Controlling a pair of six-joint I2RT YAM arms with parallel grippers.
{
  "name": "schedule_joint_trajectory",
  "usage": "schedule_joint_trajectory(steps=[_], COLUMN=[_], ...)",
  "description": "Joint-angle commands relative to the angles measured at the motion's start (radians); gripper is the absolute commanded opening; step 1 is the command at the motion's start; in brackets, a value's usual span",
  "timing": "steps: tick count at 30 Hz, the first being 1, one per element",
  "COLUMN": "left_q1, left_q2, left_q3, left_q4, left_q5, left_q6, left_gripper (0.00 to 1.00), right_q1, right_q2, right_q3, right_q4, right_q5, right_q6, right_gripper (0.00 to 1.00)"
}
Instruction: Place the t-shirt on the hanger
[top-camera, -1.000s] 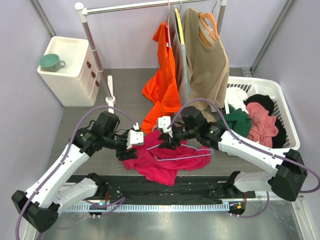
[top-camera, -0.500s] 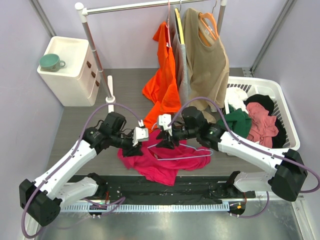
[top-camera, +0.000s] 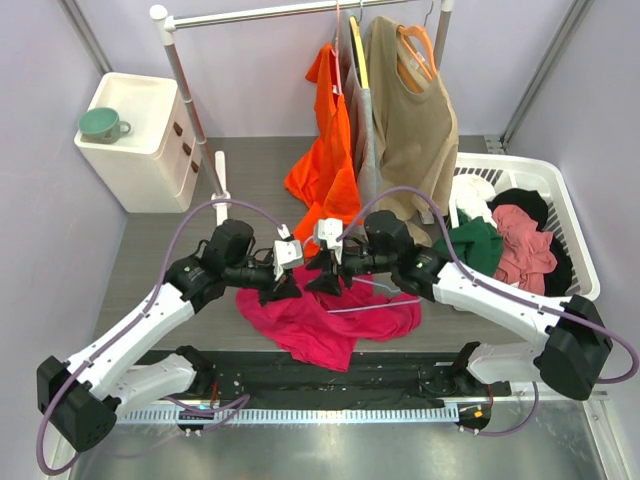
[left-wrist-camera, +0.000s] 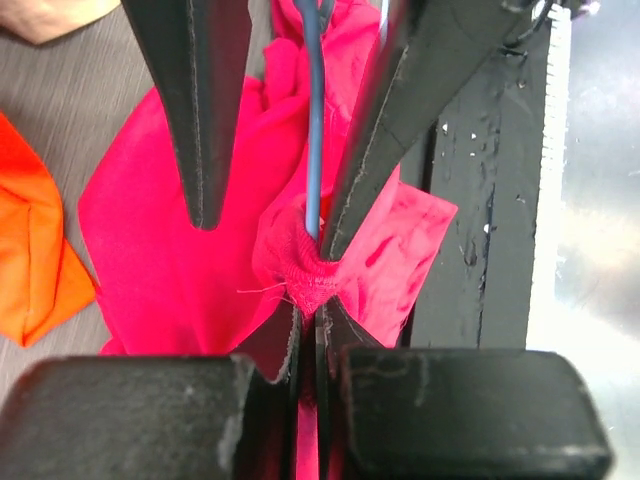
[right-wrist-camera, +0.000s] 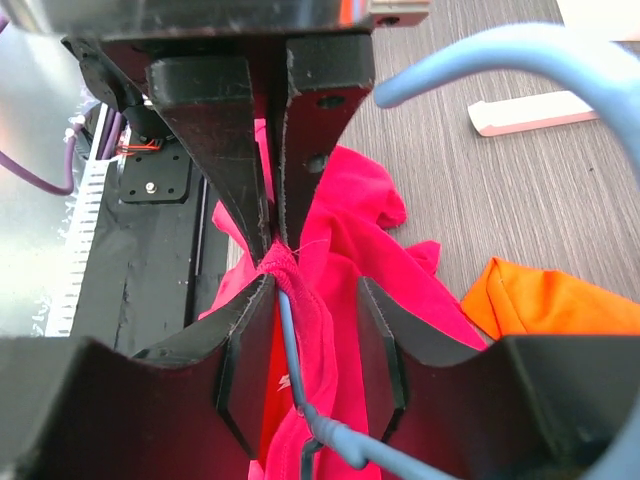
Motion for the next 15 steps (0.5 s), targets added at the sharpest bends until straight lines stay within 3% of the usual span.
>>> schedule_joint_trajectory(steps=[1, 2, 3, 8, 10, 12, 15], left_q1=[0.013, 0.021, 0.031, 0.033, 0.033, 0.034, 0.033], left_q2=[-0.048, -0.060, -0.084, -0.105, -0.083, -0.056, -0.028], left_q3=[0.012, 0.015, 0.013, 0.020, 0.030, 0.039, 0.058], left_q4=[0.014, -0.009, -0.027, -0.019, 0.000, 0.015, 0.023], left_q5=[-0.039, -0.036, -0.055, -0.149, -0.195, -0.233, -0.250], left_q6=[-0.028, -0.019, -0.022, -0.098, -0.135, -0.191, -0.217], left_gripper=[0.00, 0.00, 0.00, 0.00, 0.00, 0.00, 0.00], right_q1=[0.002, -0.001, -0.008, -0.091, -0.093, -0.093, -0.094], right_q2=[-0.051, -0.069, -0.078, -0.218, -0.307, -0.353, -0.339], right_q3=[0.105, 0.131, 0.169, 0.157, 0.119, 0.085, 0.065], right_q4=[-0.087, -0.151, -0.255, -0.480, -0.527, -0.590, -0.664], right_q5=[0.077, 0.124, 0.224, 0.427, 0.552, 0.602, 0.637], right_q6=[0.009, 0.021, 0.077, 0.263, 0.254, 0.236, 0.194], right_gripper=[0.74, 0.90, 0.99, 1.00, 0.89, 0.67, 0.41])
